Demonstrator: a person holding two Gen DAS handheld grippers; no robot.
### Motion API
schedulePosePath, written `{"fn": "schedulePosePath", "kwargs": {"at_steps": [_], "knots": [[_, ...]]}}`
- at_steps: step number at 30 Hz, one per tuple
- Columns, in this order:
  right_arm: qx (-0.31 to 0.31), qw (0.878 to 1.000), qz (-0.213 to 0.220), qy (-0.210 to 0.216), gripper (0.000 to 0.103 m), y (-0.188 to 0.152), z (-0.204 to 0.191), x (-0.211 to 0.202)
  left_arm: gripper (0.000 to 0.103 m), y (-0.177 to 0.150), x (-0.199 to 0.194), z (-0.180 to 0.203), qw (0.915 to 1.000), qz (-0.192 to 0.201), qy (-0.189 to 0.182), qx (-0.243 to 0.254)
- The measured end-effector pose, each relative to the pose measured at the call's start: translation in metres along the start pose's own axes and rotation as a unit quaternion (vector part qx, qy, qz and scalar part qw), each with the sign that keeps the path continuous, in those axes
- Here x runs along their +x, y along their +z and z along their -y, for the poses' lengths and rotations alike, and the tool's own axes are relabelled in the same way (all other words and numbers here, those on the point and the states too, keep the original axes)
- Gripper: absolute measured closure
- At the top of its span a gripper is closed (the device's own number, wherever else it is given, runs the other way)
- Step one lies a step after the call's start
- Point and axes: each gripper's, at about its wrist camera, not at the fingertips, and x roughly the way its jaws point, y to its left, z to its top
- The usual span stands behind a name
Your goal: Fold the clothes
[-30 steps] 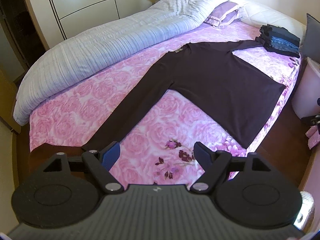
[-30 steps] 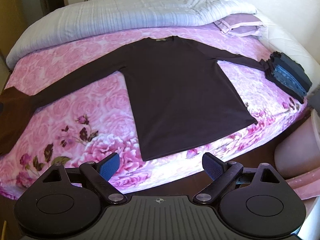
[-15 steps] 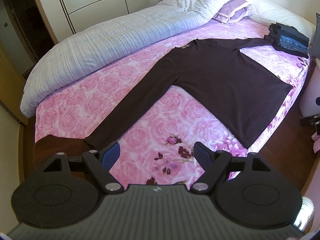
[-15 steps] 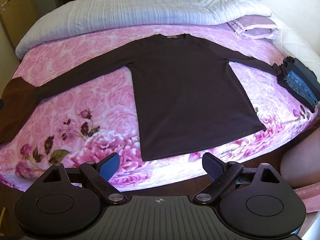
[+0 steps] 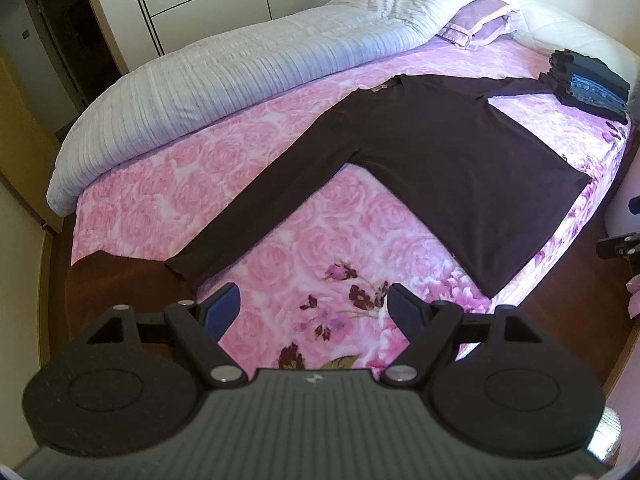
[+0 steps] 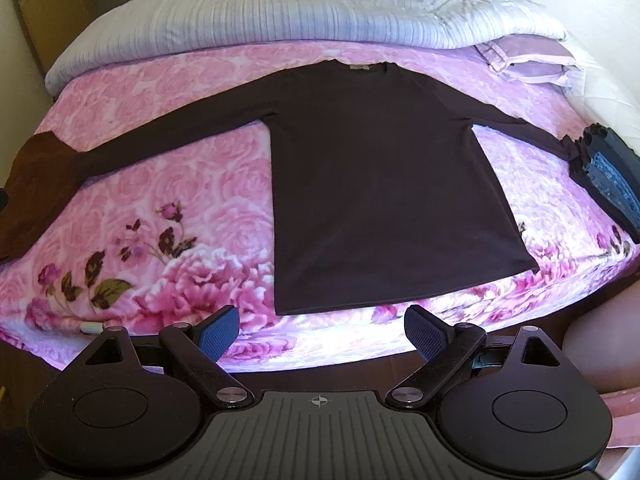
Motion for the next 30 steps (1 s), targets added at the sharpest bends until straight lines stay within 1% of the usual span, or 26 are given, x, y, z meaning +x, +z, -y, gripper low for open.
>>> {"fn": "schedulePosePath", "kwargs": {"at_steps": [4, 7, 10, 12, 14, 16, 18, 21, 23, 25, 26, 27, 30], "knots": [[-0.034, 0.999, 0.008, 0.003, 0.011, 0.007, -0.013, 0.007, 0.025, -0.005, 0.007, -0.013, 0.9999, -0.007, 0.013, 0.006], [-0.087, 0.996, 0.022, 0.015, 0.011, 0.020, -0.033, 0.016, 0.025, -0.009, 0.023, -0.042, 0.9994, -0.011, 0.034, 0.001], [-0.160, 0.986, 0.023, 0.027, 0.011, 0.037, -0.070, 0.034, 0.025, -0.013, 0.040, -0.074, 0.9983, -0.015, 0.055, -0.008], [-0.217, 0.975, 0.032, 0.037, 0.011, 0.047, -0.102, 0.047, 0.025, -0.016, 0.057, -0.096, 0.9973, -0.019, 0.071, -0.003], [-0.277, 0.959, 0.043, 0.049, 0.011, 0.057, -0.136, 0.062, 0.025, -0.017, 0.078, -0.120, 0.9959, -0.026, 0.086, 0.006], [-0.329, 0.940, 0.053, 0.070, 0.011, 0.068, -0.170, 0.079, 0.025, -0.018, 0.101, -0.147, 0.9947, -0.036, 0.096, 0.005], [-0.368, 0.922, 0.060, 0.101, 0.011, 0.080, -0.203, 0.099, 0.025, -0.020, 0.120, -0.170, 0.9937, -0.044, 0.103, -0.001], [-0.430, 0.889, 0.075, 0.137, 0.011, 0.097, -0.252, 0.135, 0.025, -0.023, 0.147, -0.203, 0.9918, -0.056, 0.114, -0.013], [-0.455, 0.873, 0.081, 0.155, 0.012, 0.107, -0.280, 0.161, 0.025, -0.028, 0.163, -0.222, 0.9905, -0.066, 0.118, -0.026], [-0.481, 0.855, 0.092, 0.170, 0.029, 0.118, -0.310, 0.188, 0.025, -0.034, 0.179, -0.237, 0.9890, -0.072, 0.123, -0.039], [-0.493, 0.846, 0.100, 0.177, 0.040, 0.122, -0.325, 0.202, 0.025, -0.036, 0.186, -0.243, 0.9883, -0.075, 0.125, -0.046], [-0.506, 0.837, 0.107, 0.178, 0.043, 0.126, -0.340, 0.218, 0.025, -0.039, 0.192, -0.249, 0.9875, -0.077, 0.127, -0.053], [-0.549, 0.809, 0.118, 0.170, 0.044, 0.125, -0.379, 0.265, 0.025, -0.050, 0.208, -0.260, 0.9850, -0.084, 0.129, -0.077]]}}
